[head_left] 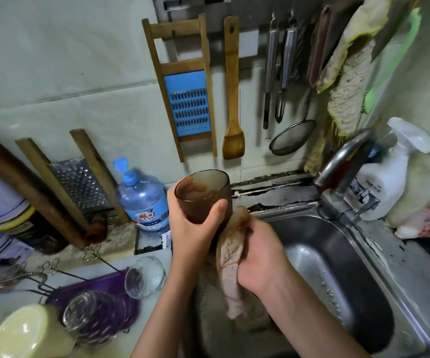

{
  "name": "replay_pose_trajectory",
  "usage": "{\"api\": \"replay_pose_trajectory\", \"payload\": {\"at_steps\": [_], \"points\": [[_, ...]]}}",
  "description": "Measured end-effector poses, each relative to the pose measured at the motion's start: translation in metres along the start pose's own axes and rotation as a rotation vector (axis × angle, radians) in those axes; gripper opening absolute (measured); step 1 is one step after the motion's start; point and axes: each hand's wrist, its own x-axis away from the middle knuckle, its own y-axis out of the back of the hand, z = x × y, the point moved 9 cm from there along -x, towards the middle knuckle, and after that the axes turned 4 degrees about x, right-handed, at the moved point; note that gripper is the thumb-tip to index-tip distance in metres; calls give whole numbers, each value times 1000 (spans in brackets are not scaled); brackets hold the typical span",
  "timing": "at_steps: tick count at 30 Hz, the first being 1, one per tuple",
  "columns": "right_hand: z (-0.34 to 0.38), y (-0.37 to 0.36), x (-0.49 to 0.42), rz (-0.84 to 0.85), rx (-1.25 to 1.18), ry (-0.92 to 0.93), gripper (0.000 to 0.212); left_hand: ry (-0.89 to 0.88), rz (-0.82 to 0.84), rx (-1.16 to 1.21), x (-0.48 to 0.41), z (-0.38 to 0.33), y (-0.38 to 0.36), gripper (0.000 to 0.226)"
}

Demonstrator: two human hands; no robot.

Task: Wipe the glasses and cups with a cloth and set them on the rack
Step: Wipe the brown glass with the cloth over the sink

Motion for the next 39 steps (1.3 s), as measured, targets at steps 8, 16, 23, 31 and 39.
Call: {"api": "replay_pose_trajectory", "payload": {"at_steps": [8,16,23,31,39], "points": [[11,2,2,1,-99,82,44,-50,-52,45,17,-17,-2,66],[-10,-3,6,22,-28,-29,46,16,-218,61,22,-14,21,64],[14,-2,31,25,152,74,49,64,-294,58,20,-13,44,70],[29,-62,92,226,1009,926,46,216,-312,271,17,-19,38,44],[57,-100,64,388,1079,864,41,219,-35,282,37,-34,12,66]]}}
